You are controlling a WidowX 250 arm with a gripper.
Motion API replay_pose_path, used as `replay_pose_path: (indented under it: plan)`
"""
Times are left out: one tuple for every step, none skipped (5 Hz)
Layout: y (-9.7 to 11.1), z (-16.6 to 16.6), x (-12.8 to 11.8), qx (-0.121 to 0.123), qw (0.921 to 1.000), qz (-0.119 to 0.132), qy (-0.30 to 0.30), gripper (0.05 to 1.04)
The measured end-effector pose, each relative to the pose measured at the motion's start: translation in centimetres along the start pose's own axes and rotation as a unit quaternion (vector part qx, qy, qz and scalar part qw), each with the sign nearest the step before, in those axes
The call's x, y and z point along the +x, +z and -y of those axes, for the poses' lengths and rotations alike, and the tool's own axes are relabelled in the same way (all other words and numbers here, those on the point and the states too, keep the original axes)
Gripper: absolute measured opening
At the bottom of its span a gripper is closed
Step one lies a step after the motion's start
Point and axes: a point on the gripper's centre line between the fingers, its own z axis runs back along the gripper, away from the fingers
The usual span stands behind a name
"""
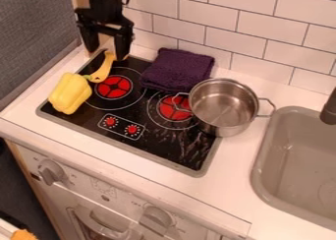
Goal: Move the brush from the top left corner of the stove to between the two switchers of the stove.
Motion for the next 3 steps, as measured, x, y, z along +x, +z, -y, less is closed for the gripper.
replay_pose_path:
  plan:
    - [-0.2,-0.3,-0.2,0.011,0.9999,-0.003,0.008,0.999]
    - [-1.6,-1.0,0.0,0.028,0.9993,-0.022,0.015,0.999]
    - [-2.1,-1.4,0.5,0.035,0.9987,-0.029,0.024,0.999]
